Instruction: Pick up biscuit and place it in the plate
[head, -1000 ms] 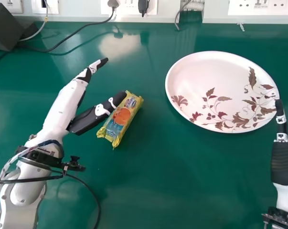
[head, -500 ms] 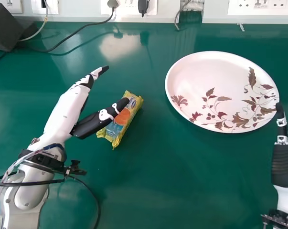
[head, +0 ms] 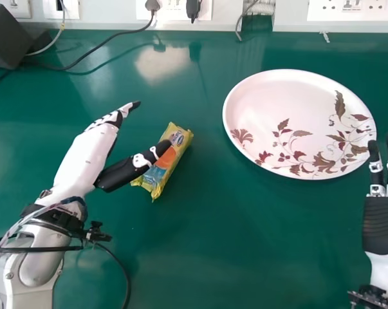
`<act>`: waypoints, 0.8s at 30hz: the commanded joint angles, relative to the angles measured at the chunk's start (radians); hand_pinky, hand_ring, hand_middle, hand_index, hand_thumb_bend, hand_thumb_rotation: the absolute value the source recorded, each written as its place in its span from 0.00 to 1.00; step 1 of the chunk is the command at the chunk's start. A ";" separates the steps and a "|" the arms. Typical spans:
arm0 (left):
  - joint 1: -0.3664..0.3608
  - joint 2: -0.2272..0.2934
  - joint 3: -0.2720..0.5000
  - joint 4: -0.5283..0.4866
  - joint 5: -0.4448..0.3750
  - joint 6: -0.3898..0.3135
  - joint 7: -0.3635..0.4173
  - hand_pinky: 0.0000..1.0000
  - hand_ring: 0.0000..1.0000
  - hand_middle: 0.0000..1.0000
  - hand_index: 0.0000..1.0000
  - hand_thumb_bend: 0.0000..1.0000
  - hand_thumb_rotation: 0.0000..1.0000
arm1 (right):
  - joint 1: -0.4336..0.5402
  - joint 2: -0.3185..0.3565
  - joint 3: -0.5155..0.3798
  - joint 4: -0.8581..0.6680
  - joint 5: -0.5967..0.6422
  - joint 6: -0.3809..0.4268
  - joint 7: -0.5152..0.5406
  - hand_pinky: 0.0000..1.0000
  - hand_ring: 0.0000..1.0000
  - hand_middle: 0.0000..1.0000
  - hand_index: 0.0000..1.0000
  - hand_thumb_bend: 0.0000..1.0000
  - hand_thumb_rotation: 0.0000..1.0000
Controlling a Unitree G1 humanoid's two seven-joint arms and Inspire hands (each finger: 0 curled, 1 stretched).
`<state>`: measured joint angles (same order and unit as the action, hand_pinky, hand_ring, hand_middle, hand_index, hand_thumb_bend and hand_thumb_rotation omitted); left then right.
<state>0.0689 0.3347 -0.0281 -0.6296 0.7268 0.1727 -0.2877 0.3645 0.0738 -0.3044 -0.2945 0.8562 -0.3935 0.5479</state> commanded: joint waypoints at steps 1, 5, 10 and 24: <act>0.012 0.014 -0.016 -0.012 0.025 0.008 -0.013 1.00 1.00 1.00 1.00 1.00 0.60 | 0.009 0.030 0.001 -0.010 0.002 -0.010 -0.002 1.00 1.00 1.00 0.99 1.00 0.50; 0.011 0.016 -0.030 -0.001 0.057 0.006 -0.013 1.00 1.00 1.00 1.00 1.00 0.61 | 0.015 0.030 0.006 -0.017 -0.008 -0.009 -0.010 0.99 1.00 1.00 0.97 1.00 0.49; 0.002 0.018 -0.052 0.006 0.094 0.028 -0.040 1.00 1.00 1.00 1.00 1.00 0.62 | 0.025 0.036 0.014 -0.033 -0.028 -0.009 -0.047 1.00 1.00 1.00 0.97 1.00 0.46; -0.050 0.039 -0.112 0.019 0.202 0.089 -0.190 1.00 1.00 1.00 1.00 1.00 0.61 | 0.033 0.035 0.028 -0.052 -0.026 -0.007 -0.061 1.00 1.00 1.00 0.93 1.00 0.42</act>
<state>0.0214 0.3705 -0.1239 -0.6198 0.9074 0.2532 -0.4629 0.3868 0.0795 -0.2768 -0.3347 0.8287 -0.3937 0.4912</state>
